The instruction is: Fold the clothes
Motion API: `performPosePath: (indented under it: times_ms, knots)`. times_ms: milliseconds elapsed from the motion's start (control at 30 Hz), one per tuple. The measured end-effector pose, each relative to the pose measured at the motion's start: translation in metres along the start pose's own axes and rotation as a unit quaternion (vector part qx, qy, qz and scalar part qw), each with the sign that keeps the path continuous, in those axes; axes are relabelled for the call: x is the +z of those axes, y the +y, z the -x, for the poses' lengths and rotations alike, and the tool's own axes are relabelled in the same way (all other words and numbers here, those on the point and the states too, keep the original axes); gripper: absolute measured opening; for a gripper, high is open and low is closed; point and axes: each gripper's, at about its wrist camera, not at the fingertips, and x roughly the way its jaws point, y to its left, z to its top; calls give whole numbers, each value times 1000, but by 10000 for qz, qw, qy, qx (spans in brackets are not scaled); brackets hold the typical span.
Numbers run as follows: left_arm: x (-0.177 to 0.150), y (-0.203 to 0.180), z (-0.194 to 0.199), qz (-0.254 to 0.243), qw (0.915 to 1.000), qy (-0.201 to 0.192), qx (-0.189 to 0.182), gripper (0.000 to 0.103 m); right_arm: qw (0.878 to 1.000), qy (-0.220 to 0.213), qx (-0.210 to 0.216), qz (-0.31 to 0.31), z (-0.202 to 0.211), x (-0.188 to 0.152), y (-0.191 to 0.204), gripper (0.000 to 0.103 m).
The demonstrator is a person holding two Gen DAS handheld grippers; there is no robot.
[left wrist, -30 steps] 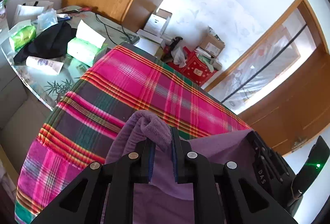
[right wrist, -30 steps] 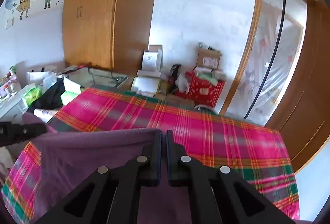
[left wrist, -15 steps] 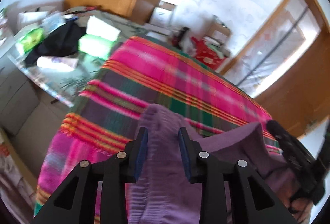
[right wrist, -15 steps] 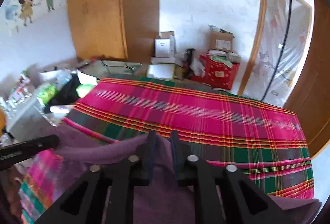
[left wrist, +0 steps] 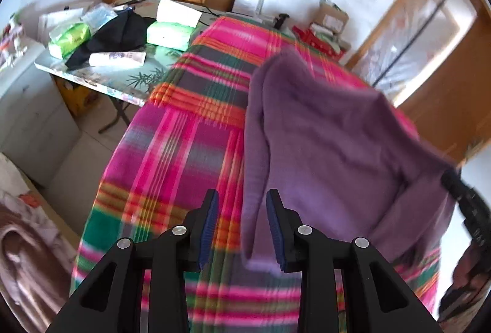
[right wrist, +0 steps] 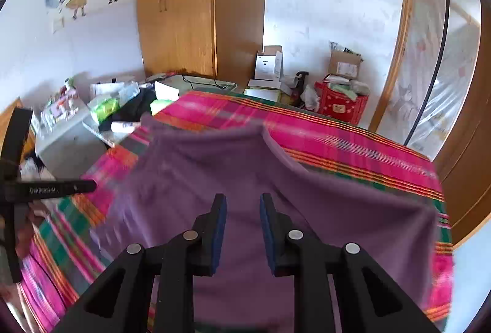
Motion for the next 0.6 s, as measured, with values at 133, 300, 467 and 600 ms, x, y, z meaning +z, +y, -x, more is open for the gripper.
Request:
performPosePath:
  times_ms: [133, 300, 467, 600]
  knots:
    - [-31, -14, 9, -331, 9994, -45, -85, 33, 9995, -16, 13, -326, 29, -37, -20, 24]
    - [-52, -53, 5, -880, 9958, -95, -223, 33, 9937, -14, -249, -1088, 46, -84, -55, 25]
    - [-68, -96, -4, -1458, 9884, -33, -422, 34, 9831, 29, -233, -1817, 56, -126, -84, 34]
    - [-78, -126, -12, -1874, 9811, -16, -480, 34, 9768, 13, -429, -2097, 60, -144, -100, 37]
